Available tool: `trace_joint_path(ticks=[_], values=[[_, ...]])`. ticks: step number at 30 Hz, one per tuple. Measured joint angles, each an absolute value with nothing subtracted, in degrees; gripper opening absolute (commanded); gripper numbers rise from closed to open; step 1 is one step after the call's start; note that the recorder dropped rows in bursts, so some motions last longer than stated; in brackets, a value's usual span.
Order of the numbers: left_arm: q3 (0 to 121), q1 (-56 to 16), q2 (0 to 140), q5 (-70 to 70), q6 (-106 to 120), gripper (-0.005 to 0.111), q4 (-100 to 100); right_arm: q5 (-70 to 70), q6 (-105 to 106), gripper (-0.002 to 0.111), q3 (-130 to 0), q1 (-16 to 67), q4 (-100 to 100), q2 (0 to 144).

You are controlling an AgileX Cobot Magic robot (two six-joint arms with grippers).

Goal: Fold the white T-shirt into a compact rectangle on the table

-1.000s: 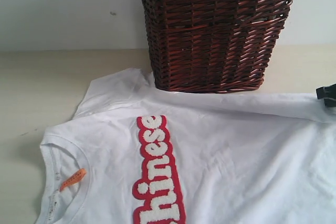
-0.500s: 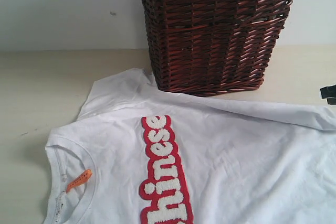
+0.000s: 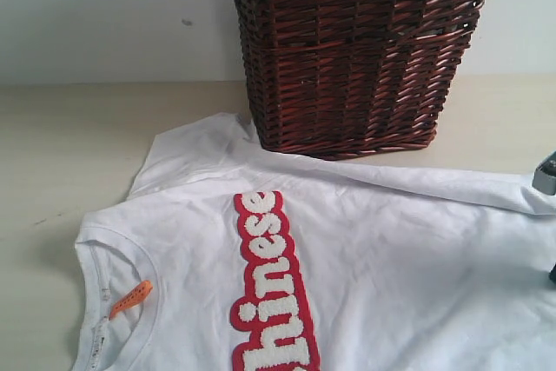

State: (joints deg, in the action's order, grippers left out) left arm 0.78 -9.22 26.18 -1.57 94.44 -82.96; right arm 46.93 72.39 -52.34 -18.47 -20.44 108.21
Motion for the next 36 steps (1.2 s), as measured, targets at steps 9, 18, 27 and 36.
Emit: trace_joint_path(ticks=[9, 18, 27, 36], values=[[0.78, -9.22, 26.18, -1.57, 94.44, 0.0, -82.96, 62.69, 73.43, 0.0, -52.54, -18.47, -12.92, 110.2], [0.78, -9.22, 26.18, -1.57, 94.44, 0.0, -82.96, 63.32, 77.45, 0.003, -52.29, -18.47, -13.69, 108.2], [0.78, -9.22, 26.18, -1.57, 94.44, 0.0, -82.96, 48.82, 83.34, 0.015, -52.3, -18.47, -26.24, 97.71], [0.78, -9.22, 26.18, -1.57, 94.44, 0.0, -82.96, 68.83, 87.85, 0.0, -51.7, -18.47, -5.58, 99.2]])
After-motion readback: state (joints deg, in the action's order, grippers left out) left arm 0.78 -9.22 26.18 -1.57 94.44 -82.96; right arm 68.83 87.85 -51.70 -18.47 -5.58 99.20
